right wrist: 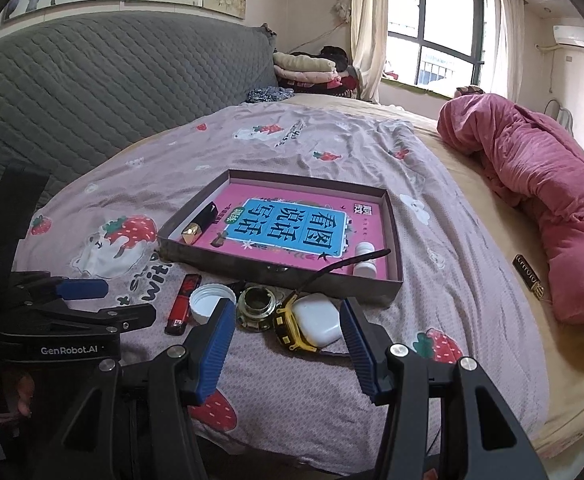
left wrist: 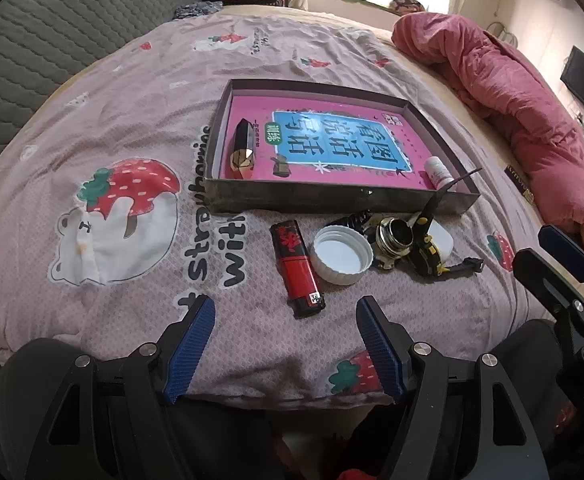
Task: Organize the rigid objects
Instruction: 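Withdraw both grippers back from the box toward the remaining objects, then move the left gripper to the red lighter while the right gripper approaches the yellow watch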
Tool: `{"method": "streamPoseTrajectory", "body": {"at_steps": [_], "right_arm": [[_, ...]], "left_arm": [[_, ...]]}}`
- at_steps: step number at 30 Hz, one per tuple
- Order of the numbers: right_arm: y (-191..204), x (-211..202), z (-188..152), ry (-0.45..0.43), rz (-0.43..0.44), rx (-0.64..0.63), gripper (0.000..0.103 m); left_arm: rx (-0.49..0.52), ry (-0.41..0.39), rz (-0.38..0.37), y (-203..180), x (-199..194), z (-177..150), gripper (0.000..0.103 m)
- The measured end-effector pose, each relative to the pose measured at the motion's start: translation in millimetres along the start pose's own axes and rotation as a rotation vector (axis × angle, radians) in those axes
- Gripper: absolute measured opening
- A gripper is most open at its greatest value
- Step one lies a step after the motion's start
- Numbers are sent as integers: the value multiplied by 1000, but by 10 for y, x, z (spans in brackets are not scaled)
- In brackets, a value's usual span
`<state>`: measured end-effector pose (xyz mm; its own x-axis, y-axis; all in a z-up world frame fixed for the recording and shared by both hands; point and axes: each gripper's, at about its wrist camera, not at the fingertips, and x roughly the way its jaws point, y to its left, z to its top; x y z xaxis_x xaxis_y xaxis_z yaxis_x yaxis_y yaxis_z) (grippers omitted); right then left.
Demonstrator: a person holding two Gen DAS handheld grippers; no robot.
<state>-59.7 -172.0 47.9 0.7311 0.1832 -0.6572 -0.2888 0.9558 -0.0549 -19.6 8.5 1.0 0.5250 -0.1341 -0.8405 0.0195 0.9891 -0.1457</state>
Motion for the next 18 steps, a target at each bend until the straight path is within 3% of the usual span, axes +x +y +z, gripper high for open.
{"method": "streamPoseTrajectory", "body": {"at_steps": [18], "right_arm": [[-149,281,-127,95,3,72,54]], "left_arm": [[-21,60,-5,40,211,-63,74]]}}
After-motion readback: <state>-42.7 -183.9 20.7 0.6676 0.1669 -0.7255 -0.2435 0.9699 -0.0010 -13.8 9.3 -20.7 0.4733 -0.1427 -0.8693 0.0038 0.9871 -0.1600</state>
